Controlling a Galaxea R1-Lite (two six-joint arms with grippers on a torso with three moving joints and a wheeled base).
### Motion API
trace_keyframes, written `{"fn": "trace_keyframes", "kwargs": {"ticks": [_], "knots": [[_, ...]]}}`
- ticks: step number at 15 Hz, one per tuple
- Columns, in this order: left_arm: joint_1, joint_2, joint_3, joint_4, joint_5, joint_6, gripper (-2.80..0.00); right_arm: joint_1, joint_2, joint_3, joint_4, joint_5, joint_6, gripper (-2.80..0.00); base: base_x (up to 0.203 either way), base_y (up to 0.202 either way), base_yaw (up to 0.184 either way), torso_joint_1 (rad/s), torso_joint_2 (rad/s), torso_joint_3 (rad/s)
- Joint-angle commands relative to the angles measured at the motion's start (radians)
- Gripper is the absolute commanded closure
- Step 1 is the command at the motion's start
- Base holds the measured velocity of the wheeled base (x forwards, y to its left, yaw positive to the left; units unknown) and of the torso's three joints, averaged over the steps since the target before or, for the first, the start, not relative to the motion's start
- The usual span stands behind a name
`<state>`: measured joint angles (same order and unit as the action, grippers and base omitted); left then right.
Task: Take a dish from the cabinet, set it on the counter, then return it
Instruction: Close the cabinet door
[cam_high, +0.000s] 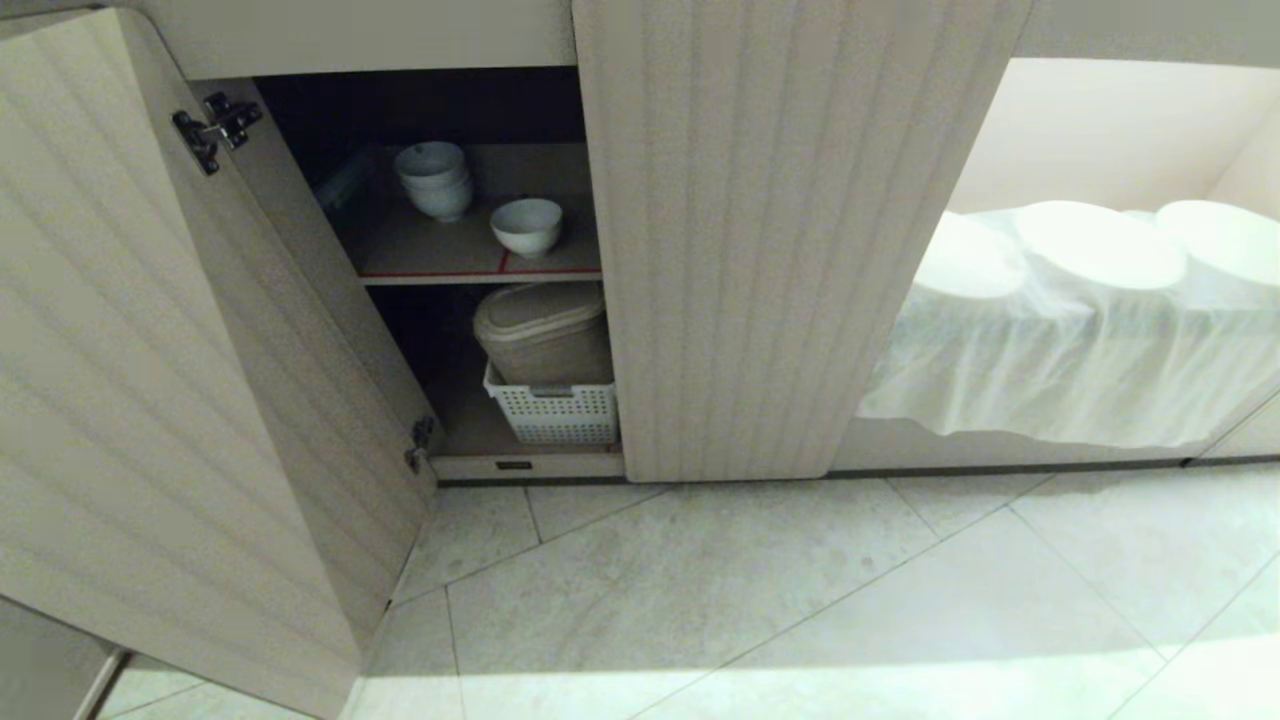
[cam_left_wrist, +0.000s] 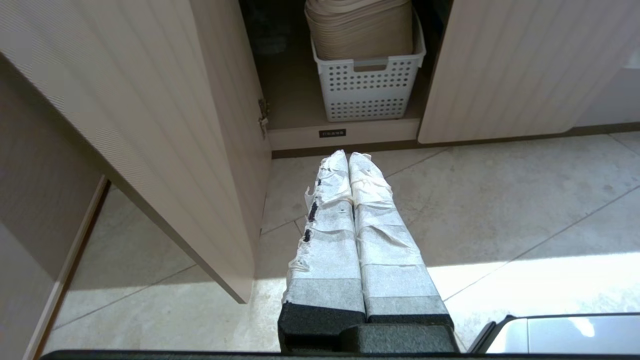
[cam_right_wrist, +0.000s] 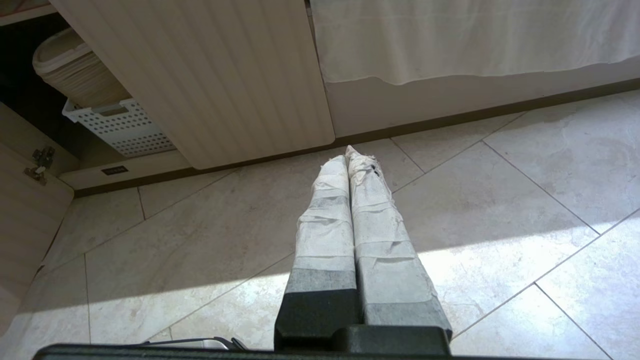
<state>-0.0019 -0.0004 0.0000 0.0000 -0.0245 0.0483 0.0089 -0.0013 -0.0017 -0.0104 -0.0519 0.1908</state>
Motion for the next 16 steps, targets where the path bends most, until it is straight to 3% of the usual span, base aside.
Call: {"fn": "trace_keyframes", "kwargs": {"ticks": [1, 16], "knots": [[0.0, 0.0, 0.0, -0.002, 0.0, -0.001, 0.0, 0.0, 0.001, 0.0, 0.0, 0.0, 0.0, 0.0, 0.0, 0.0, 0.0, 0.0, 0.0, 0.0], [0.0, 0.0, 0.0, 0.0, 0.001, -0.007, 0.0, 0.0, 0.001, 0.0, 0.0, 0.0, 0.001, 0.0, 0.0, 0.0, 0.0, 0.0, 0.0, 0.0]]}}
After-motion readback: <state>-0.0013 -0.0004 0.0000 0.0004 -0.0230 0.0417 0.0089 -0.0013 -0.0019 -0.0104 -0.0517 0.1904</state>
